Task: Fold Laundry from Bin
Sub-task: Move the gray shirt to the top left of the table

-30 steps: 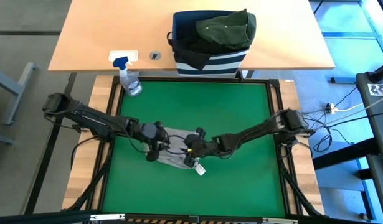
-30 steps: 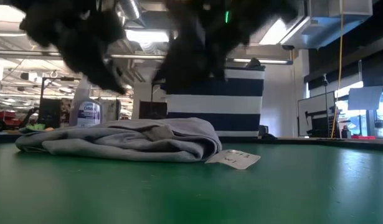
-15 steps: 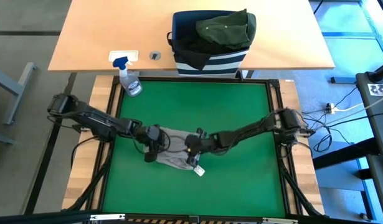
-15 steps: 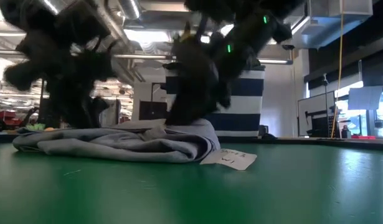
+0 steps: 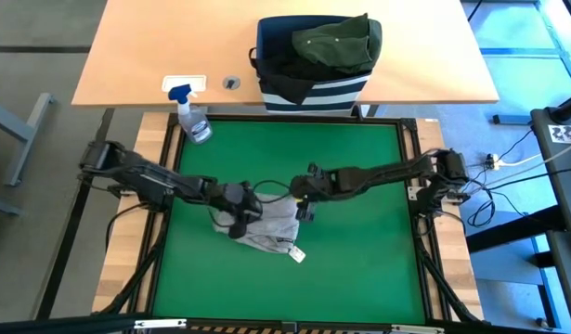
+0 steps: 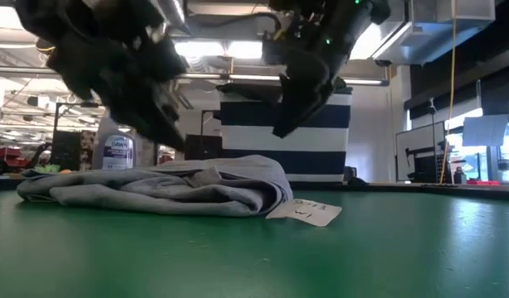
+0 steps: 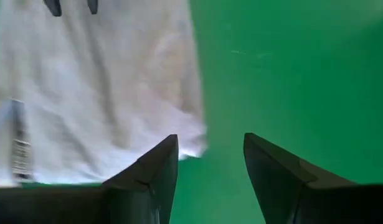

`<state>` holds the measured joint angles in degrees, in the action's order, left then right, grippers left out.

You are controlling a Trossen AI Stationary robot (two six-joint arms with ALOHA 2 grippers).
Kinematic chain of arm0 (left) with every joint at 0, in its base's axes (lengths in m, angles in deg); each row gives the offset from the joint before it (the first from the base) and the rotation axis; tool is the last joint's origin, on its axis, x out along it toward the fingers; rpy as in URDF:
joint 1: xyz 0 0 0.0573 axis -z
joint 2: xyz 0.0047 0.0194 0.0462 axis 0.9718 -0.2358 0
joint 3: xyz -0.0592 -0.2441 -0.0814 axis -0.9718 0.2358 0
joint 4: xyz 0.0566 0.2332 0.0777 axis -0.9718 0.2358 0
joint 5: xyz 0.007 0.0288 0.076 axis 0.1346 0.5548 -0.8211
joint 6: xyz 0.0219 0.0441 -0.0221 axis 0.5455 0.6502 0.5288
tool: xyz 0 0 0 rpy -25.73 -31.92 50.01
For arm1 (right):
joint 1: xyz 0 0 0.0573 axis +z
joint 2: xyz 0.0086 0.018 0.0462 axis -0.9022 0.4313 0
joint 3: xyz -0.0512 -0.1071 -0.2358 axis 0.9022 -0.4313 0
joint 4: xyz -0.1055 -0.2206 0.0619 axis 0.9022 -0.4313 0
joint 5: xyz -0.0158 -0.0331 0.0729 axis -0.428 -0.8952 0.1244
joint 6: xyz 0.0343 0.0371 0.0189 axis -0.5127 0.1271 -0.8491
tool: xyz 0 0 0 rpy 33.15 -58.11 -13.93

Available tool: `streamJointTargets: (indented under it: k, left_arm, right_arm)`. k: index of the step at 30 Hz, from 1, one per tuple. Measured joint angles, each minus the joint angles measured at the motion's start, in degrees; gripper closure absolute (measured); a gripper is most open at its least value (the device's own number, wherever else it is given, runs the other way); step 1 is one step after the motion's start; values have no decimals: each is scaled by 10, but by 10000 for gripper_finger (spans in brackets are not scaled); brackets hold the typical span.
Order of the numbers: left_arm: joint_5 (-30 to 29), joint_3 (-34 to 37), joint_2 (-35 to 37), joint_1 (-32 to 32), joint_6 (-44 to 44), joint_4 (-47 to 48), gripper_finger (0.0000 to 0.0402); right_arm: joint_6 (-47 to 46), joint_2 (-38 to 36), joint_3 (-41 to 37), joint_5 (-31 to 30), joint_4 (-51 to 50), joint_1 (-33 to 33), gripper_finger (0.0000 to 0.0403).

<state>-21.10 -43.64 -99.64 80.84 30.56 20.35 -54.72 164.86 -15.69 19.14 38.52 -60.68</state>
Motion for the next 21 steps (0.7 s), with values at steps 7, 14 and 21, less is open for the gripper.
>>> streamJointTargets:
  k: [7, 14, 21]
  left_arm:
    - [-66, -5, -61, -48, -58, 68, 298]
    - [-235, -2, 5, -109, -290, 253, 310]
    - [-335, 1, 46, -151, -579, 471, 322]
  right_arm:
    - [115, -11, 0, 0, -50, -59, 221]
    - [175, -19, 0, 11, -75, -117, 221]
    - [194, -18, 0, 41, -65, -161, 221]
